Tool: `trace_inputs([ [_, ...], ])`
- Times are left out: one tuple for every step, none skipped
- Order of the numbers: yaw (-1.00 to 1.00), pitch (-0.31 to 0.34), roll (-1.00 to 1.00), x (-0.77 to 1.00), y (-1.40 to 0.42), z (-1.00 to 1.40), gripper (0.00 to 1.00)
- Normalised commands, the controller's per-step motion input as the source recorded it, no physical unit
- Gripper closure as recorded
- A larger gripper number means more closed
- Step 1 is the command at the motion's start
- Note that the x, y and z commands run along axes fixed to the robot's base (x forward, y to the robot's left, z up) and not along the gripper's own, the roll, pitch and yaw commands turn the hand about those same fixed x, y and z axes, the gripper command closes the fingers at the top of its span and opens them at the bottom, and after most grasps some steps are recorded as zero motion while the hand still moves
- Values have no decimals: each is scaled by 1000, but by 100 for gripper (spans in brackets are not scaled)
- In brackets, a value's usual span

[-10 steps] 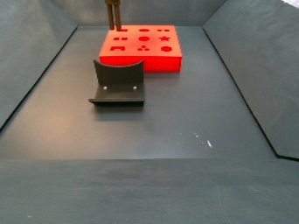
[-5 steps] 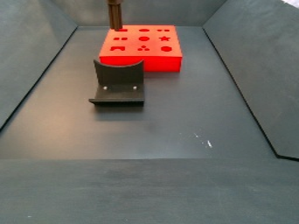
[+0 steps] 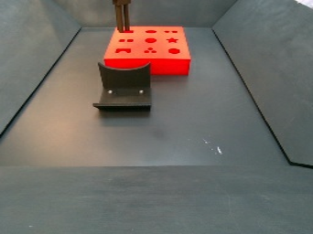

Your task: Insert the 3 prong object.

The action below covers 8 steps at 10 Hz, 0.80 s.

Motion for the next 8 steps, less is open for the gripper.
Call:
trace_inputs([
  [-1000,0,0,0,0,-71,100],
  [-1000,0,0,0,0,-97,100],
  [-1000,0,20,0,0,-151,100],
  [-1000,10,41,-29,0,-223,100],
  [-1000,36,70,-40,0,-300,100],
  [-1000,16,57,-43,0,-283,100],
  [-1000,16,54,-40,0,-277,100],
  [-689,31,87,0,-94,0,100],
])
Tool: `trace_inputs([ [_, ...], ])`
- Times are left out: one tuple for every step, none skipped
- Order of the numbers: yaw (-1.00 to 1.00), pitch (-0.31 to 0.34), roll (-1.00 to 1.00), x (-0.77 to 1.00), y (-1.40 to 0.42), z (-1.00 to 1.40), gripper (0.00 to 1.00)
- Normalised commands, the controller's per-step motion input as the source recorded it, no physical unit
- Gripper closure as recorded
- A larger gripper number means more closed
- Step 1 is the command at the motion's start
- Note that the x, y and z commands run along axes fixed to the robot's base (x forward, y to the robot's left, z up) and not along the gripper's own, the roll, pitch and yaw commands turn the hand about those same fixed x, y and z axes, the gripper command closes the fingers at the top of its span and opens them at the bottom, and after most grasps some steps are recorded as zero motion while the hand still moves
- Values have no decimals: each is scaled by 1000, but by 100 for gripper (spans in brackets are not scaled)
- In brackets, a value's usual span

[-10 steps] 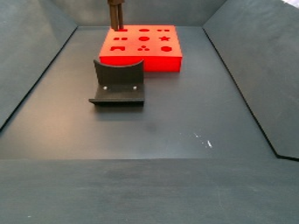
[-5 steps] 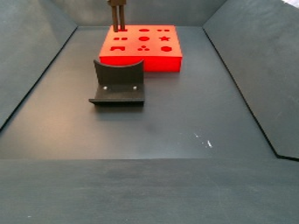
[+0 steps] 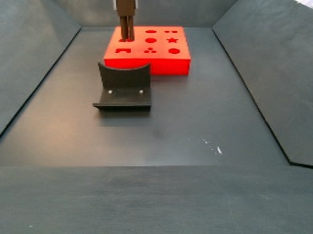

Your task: Insert the 3 prong object.

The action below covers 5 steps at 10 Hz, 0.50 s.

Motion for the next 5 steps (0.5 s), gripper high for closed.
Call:
trace_inputs([
  [0,0,23,0,-31,0,100],
  [-123,-7,0,-66,3,-14,100],
  [-1000,97,0,0,0,0,100],
  [-1000,100,0,0,0,0,100],
  [-1000,100,0,0,0,0,100],
])
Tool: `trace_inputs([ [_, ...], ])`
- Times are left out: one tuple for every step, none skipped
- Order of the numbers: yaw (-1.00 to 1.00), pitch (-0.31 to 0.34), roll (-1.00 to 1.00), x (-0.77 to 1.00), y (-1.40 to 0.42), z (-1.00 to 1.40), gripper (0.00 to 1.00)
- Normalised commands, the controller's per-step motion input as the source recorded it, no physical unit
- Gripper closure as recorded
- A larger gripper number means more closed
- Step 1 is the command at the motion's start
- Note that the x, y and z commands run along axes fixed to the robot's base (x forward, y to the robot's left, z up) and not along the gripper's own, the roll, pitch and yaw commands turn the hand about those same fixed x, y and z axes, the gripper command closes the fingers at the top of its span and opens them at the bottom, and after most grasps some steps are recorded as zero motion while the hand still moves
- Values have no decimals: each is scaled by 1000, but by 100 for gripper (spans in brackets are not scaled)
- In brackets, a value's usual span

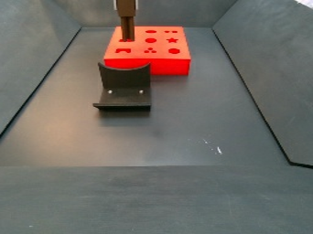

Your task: Insert the 3 prong object.

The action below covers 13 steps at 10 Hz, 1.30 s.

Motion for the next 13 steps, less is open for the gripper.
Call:
trace_inputs([
  [-1000,100,0,0,0,0,100],
  [-1000,104,-13,0,0,0,100],
  [-783,279,-193,49,-17,49,100],
  [-317,276,-190,446,126,49,100],
  [-37,51,0,143,0,0,100],
  [-40,67,-13,180,0,0,100],
  [-531,243,-250,0,-257,-220,100],
  [-574,289,-357,0,-111,0,100],
  [-557,260,-427,0,-111,100,100],
  [-543,207,-407,0,-26,37,100],
  [-506,217,-310,-123,-9,69,100],
  [-306,229,-224,0,0,83,100],
  [43,73,-186,-143,23,-277,100],
])
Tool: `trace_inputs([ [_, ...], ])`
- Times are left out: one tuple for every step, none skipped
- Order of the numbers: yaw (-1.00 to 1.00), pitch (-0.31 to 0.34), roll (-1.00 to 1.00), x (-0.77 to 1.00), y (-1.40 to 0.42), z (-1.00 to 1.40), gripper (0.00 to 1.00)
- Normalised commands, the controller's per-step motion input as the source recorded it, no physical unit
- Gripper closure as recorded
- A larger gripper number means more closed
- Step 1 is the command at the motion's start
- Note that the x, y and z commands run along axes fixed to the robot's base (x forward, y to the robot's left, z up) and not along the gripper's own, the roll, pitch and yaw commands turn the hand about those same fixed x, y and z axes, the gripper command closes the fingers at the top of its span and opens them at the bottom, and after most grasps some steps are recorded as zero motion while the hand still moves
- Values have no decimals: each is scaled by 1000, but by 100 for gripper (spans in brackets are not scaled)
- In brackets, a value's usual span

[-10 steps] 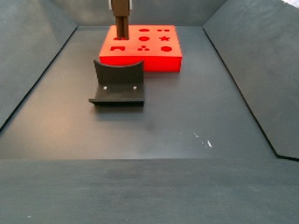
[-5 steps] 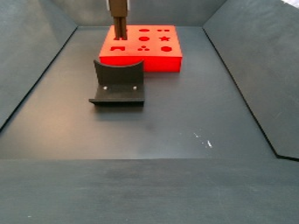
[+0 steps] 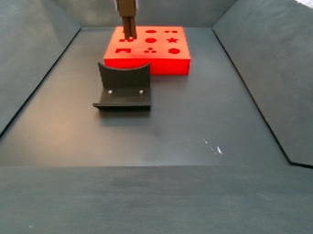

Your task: Insert the 3 prong object.

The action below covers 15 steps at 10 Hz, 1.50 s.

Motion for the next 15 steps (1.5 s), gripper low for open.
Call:
trace_inputs([
  [111,-50,-20,-37,71,-151,100],
  [-40,-121,229,-197,-34,0,100],
  [-209,-119,307,-277,-26,226,100],
  [-346,-154,371,-417,-180,474,100],
  [-397,-167,371,-374,-137,471,100],
  [-89,-111,57,-283,-49,89,100],
  [0,-34,103,-86,0,0,100],
  [0,0,106,0,0,-54,100],
  [-14,89,-24,0,0,-289,100],
  [-254,116,-130,63,134,-517,100],
  [-334,121,-156,120,240,-546,100],
  [-314,107,-251,37,157,-326,100],
  [-146,76,-251,54,74,-117,100],
  [-163,11,-107,0,0,0,100],
  [-131,0,0,-43,-26,0,100],
])
